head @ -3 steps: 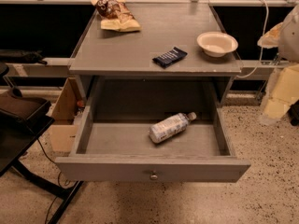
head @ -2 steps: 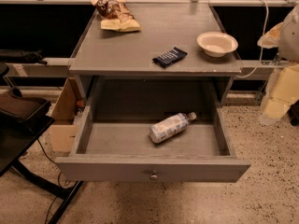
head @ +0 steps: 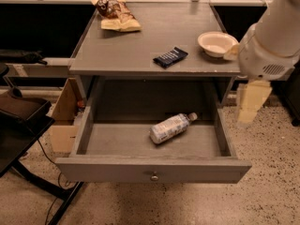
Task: Pick blue plastic bottle from top drawer and place on counter
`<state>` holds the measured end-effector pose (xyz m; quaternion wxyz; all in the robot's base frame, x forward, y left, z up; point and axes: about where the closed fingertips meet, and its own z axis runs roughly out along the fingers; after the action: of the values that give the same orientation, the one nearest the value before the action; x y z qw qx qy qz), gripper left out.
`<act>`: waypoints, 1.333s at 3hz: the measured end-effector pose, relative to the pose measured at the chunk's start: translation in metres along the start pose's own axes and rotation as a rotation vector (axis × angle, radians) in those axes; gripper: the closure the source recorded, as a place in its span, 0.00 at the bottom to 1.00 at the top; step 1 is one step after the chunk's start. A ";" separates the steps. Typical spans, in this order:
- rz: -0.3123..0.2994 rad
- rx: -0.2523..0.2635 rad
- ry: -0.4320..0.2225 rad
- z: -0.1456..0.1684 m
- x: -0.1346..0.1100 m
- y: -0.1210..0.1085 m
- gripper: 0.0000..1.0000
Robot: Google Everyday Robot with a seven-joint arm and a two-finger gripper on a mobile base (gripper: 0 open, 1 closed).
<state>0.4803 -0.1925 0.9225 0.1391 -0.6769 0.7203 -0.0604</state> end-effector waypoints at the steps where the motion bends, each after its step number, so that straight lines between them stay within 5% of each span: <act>1: -0.163 -0.045 0.043 0.059 -0.013 -0.006 0.00; 2: -0.337 -0.107 0.108 0.128 -0.014 0.000 0.00; 3: -0.337 -0.107 0.108 0.128 -0.014 0.000 0.00; 4: -0.411 -0.118 0.123 0.155 -0.030 -0.008 0.00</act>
Offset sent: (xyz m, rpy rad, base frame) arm 0.0521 0.0370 -0.1762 -0.2764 0.1224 0.4406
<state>0.5330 -0.1472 0.7809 0.0398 -0.8115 0.5766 -0.0866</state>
